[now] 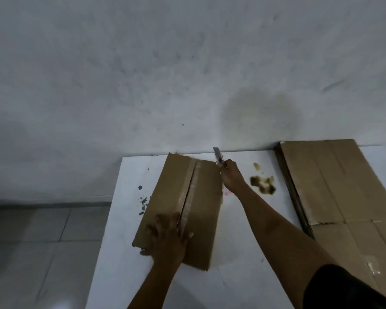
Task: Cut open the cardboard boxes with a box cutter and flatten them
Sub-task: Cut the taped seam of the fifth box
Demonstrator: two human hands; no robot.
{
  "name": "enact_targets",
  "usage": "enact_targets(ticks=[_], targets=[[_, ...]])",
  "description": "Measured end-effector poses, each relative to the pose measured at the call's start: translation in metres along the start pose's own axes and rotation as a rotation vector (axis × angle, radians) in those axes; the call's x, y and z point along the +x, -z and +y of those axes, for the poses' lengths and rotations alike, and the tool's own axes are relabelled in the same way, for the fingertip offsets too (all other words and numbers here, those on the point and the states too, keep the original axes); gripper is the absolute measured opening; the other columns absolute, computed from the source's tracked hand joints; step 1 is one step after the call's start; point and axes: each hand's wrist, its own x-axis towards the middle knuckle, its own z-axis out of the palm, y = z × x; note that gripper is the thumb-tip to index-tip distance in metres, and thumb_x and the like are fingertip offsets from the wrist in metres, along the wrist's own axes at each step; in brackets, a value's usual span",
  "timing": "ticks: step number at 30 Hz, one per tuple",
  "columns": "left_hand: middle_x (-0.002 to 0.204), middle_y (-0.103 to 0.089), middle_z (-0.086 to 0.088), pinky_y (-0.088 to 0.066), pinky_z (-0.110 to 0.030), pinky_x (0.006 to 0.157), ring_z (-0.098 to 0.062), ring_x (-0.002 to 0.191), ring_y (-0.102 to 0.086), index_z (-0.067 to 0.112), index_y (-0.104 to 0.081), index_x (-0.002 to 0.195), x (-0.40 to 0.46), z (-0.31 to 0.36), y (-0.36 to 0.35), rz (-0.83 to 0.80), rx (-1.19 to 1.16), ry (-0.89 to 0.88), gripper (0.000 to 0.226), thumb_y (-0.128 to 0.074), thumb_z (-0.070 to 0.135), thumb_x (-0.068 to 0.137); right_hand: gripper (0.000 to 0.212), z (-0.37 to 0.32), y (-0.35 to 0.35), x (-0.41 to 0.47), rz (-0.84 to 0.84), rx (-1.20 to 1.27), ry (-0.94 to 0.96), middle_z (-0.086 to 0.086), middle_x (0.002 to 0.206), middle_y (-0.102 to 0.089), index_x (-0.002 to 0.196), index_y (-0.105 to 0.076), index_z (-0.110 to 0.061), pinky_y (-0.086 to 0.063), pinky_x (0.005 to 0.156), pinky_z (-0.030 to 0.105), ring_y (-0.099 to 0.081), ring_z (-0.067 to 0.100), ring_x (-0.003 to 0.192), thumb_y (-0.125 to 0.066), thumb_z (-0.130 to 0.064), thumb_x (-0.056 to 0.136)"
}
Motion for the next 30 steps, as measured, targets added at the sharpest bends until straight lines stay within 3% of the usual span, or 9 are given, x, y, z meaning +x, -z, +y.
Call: enact_targets(ticks=[3, 6, 9, 12, 15, 20, 26, 28, 30], targets=[[0.163, 0.001, -0.004, -0.027, -0.077, 0.103, -0.044, 0.149, -0.001, 0.048, -0.015, 0.150, 0.010, -0.007, 0.004, -0.015, -0.021, -0.030, 0.080, -0.055, 0.069, 0.085, 0.025, 0.002, 0.002, 0.012, -0.064, -0.092, 0.066, 0.011, 0.101, -0.055, 0.103, -0.056, -0.003, -0.038, 0.075, 0.035, -0.056, 0.029, 0.095, -0.042, -0.023, 0.103], [0.164, -0.001, 0.001, -0.018, -0.080, 0.105, -0.040, 0.150, 0.003, 0.051, -0.022, 0.148, 0.021, -0.025, 0.008, -0.039, -0.075, -0.063, 0.079, -0.064, 0.065, 0.082, 0.022, 0.016, 0.007, 0.012, -0.018, -0.154, 0.063, 0.013, 0.104, -0.057, 0.098, -0.054, -0.008, -0.045, 0.084, 0.043, -0.054, 0.034, 0.101, -0.042, -0.026, 0.101], [0.165, 0.001, 0.005, -0.011, -0.077, 0.109, -0.036, 0.151, 0.005, 0.054, -0.022, 0.148, 0.033, -0.037, 0.017, -0.045, 0.016, -0.120, 0.082, -0.056, 0.075, 0.077, 0.023, 0.036, 0.014, -0.004, 0.046, -0.164, 0.028, 0.014, 0.109, -0.058, 0.104, -0.054, -0.007, -0.045, 0.090, 0.049, -0.053, 0.035, 0.106, -0.041, -0.026, 0.101], [0.163, -0.017, 0.003, -0.020, -0.064, 0.115, -0.032, 0.151, -0.013, 0.046, -0.027, 0.149, 0.039, -0.027, 0.026, -0.020, 0.184, -0.162, 0.079, -0.030, 0.083, 0.080, 0.026, 0.059, 0.018, -0.028, 0.121, -0.156, 0.008, 0.011, 0.105, -0.058, 0.104, -0.055, -0.008, -0.048, 0.087, 0.050, -0.056, 0.033, 0.102, -0.042, -0.029, 0.101], [0.150, -0.039, -0.001, -0.038, -0.053, 0.108, -0.030, 0.136, -0.040, 0.028, -0.039, 0.145, 0.028, 0.010, 0.028, 0.042, 0.117, -0.097, 0.056, -0.046, 0.051, 0.094, 0.028, 0.077, 0.019, -0.055, 0.201, -0.108, -0.072, 0.008, 0.102, -0.061, 0.103, -0.055, -0.011, -0.049, 0.086, 0.049, -0.059, 0.032, 0.097, -0.040, -0.035, 0.102], [0.158, -0.016, -0.012, -0.032, -0.060, 0.110, -0.041, 0.145, -0.018, 0.012, -0.024, 0.152, 0.007, 0.060, 0.010, 0.009, 0.082, -0.128, 0.080, -0.045, 0.063, 0.094, 0.029, 0.100, 0.014, -0.102, 0.246, 0.019, -0.150, 0.006, 0.093, -0.061, 0.101, -0.053, -0.015, -0.053, 0.082, 0.052, -0.063, 0.029, 0.086, -0.038, -0.040, 0.104], [0.159, -0.012, -0.001, -0.023, -0.065, 0.113, -0.030, 0.149, -0.011, 0.027, -0.035, 0.148, 0.007, 0.090, -0.012, -0.018, 0.134, -0.340, 0.073, -0.049, 0.068, 0.089, 0.025, 0.106, 0.008, -0.150, 0.080, 0.265, -0.274, 0.008, 0.090, -0.070, 0.109, -0.045, -0.017, -0.060, 0.063, 0.047, -0.068, 0.025, 0.075, -0.035, -0.040, 0.107], [0.155, -0.018, -0.002, -0.032, -0.059, 0.111, -0.028, 0.143, -0.028, 0.029, -0.043, 0.143, 0.003, 0.094, -0.015, -0.029, 0.078, -0.389, 0.066, -0.055, 0.064, 0.089, 0.026, 0.104, 0.000, -0.162, -0.030, 0.427, -0.342, 0.011, 0.093, -0.072, 0.108, -0.046, -0.018, -0.057, 0.051, 0.039, -0.072, 0.029, 0.074, -0.035, -0.042, 0.106], [0.150, -0.025, -0.003, -0.039, -0.053, 0.108, -0.025, 0.133, -0.042, 0.029, -0.047, 0.140, 0.000, 0.093, -0.017, -0.014, 0.063, -0.399, 0.062, -0.061, 0.059, 0.087, 0.024, 0.102, -0.006, -0.169, -0.095, 0.541, -0.370, 0.011, 0.100, -0.071, 0.103, -0.045, -0.021, -0.057, 0.051, 0.040, -0.073, 0.032, 0.073, -0.035, -0.042, 0.106]])
